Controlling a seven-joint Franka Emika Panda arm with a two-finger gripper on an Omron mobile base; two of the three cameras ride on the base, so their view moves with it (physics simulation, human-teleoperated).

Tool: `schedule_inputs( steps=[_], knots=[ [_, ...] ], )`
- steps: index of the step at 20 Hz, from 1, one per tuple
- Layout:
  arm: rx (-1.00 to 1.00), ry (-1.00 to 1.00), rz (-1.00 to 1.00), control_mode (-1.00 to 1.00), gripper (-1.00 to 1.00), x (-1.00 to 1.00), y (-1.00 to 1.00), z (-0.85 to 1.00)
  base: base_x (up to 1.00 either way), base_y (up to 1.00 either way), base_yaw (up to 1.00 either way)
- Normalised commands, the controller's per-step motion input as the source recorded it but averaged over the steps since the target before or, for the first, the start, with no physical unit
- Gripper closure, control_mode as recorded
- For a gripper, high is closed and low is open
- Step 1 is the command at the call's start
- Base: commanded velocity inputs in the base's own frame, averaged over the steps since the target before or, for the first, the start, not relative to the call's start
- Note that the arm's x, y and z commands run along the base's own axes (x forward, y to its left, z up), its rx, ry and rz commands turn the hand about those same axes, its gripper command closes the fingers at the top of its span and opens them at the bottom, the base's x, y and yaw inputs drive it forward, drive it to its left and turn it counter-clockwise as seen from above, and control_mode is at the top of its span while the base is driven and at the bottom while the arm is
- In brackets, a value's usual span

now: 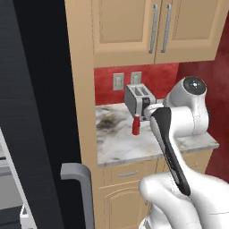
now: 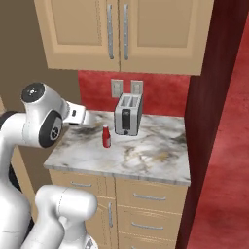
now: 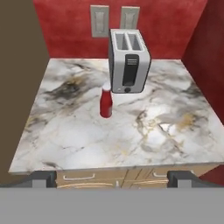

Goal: Place the ketchup and ketchup from the counter to the top shelf of the fridge. If the existing items in the fridge are on the top shelf, move them to other shelves.

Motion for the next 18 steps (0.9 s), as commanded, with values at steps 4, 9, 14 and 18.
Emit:
schedule_inputs(
  steps=[4, 9, 14, 18],
  knots=[
    [0.0, 0.0, 0.02, -1.0, -1.0, 0.62, 0.0, -0.25, 0.0, 0.0, 0.0],
    [0.0, 0.01, 0.0, -1.0, -1.0, 0.56, 0.0, -0.5, 0.0, 0.0, 0.0],
    [0.0, 0.06, 0.0, -1.0, -1.0, 0.54, -0.01, -0.56, 0.0, 0.0, 0.0],
    [0.0, 0.11, 0.0, -1.0, -1.0, 0.92, 0.0, -0.58, 0.0, 0.0, 0.0]
  ],
)
